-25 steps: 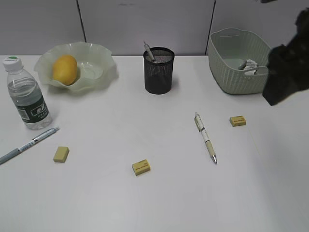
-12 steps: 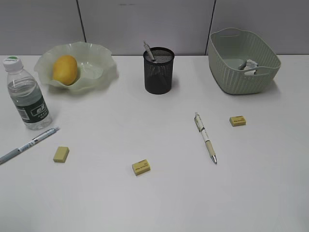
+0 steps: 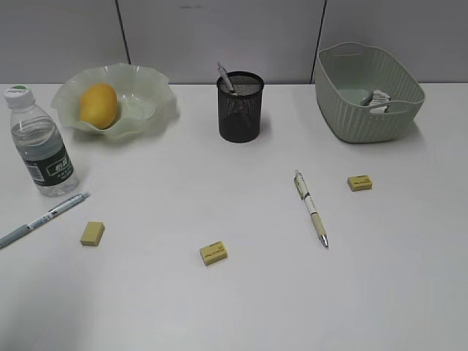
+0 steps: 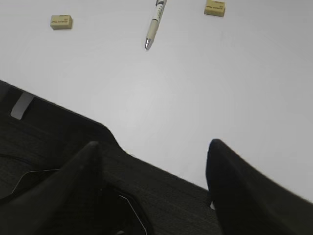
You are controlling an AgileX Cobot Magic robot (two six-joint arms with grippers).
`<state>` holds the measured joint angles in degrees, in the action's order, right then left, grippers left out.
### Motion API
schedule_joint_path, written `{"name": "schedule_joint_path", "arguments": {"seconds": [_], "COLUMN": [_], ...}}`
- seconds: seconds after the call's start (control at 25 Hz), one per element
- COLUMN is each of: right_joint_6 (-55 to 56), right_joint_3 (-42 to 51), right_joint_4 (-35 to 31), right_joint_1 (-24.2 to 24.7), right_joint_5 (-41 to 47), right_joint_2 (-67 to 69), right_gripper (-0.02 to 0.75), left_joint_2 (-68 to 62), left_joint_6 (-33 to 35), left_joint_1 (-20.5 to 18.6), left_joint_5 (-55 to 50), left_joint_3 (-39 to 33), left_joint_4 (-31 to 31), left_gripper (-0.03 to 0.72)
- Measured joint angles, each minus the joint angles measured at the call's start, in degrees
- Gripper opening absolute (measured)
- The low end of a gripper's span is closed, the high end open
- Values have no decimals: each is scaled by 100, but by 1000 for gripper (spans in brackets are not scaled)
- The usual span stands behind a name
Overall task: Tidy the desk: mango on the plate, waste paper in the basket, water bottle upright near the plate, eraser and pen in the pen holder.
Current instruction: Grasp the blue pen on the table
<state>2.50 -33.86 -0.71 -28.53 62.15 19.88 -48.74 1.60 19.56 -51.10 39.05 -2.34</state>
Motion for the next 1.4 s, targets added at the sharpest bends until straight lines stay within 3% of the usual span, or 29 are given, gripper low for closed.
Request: {"name": "schedule_joint_path", "arguments": {"seconds": [0.36, 0.6, 0.96, 1.2, 1.4], "right_joint_6": [91, 96, 96, 104, 104], "right_joint_3": [203, 203, 203, 203, 203], "right_joint_4": [0, 0, 0, 0, 0], "right_joint_1": [-7, -7, -7, -7, -7], "right_joint_5": [166, 166, 170, 170, 170], "right_joint_2": [-366, -366, -367, -372, -372], "right_gripper": [523, 523, 523, 522, 522], "left_joint_2": [-2093, -2898, -4144, -4748, -5160], "left_joint_6": [677, 1084, 1335, 2221, 2743], "left_joint_1": [0, 0, -71, -581, -659], "left_joint_5": [10, 550, 964, 936, 924], "left_joint_3": [668, 694, 888, 1451, 1660], "left_joint_4": [-610, -1262, -1282, -562, -467], "left_gripper": [435, 435, 435, 435, 435]}}
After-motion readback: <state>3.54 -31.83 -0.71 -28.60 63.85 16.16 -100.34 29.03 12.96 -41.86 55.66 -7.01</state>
